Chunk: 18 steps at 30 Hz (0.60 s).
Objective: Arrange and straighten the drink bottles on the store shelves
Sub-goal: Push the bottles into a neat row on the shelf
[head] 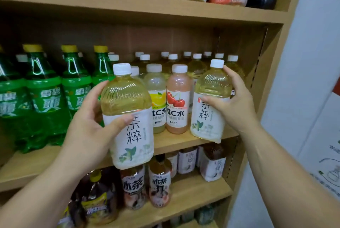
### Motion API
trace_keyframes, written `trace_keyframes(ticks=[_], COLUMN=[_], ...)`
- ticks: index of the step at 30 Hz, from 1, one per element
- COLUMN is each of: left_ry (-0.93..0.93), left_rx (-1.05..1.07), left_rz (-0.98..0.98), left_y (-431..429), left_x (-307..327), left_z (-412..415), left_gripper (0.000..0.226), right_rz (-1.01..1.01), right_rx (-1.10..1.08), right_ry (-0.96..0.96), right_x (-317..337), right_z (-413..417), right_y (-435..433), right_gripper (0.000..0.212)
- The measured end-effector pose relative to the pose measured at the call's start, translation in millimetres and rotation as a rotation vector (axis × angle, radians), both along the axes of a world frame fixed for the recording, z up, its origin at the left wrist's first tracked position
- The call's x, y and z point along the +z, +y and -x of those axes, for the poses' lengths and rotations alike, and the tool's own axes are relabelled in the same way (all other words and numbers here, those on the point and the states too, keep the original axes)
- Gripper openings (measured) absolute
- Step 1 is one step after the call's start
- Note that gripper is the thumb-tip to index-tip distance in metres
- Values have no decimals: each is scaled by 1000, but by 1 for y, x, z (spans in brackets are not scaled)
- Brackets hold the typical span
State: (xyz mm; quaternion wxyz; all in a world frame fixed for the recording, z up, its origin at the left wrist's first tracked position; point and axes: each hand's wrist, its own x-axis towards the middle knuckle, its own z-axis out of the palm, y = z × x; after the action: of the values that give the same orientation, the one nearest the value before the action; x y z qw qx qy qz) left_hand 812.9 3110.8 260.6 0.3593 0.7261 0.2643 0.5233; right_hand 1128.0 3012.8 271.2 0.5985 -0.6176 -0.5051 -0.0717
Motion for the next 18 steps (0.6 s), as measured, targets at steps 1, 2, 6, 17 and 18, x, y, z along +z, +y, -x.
trace_keyframes(ticks=[1, 2, 6, 17, 18], left_ry=[16, 32, 73, 161, 160], left_rx=[33, 63, 147, 221, 223], left_rz=[-13, -29, -65, -42, -42], left_y=[-3, -6, -17, -22, -21], left_x=[-1, -2, -4, -1, -1], left_z=[-2, -3, -11, -13, -13], left_gripper=[89, 91, 91, 91, 91], right_rz=[22, 34, -121, 43, 99], right_rx=[17, 22, -69, -270, -277], right_ry=[-12, -25, -124, -525, -530], right_x=[-1, -4, -31, -87, -85], right_z=[-4, -8, -14, -9, -11], right_y=[2, 3, 12, 19, 18], right_gripper=[95, 94, 95, 75, 76])
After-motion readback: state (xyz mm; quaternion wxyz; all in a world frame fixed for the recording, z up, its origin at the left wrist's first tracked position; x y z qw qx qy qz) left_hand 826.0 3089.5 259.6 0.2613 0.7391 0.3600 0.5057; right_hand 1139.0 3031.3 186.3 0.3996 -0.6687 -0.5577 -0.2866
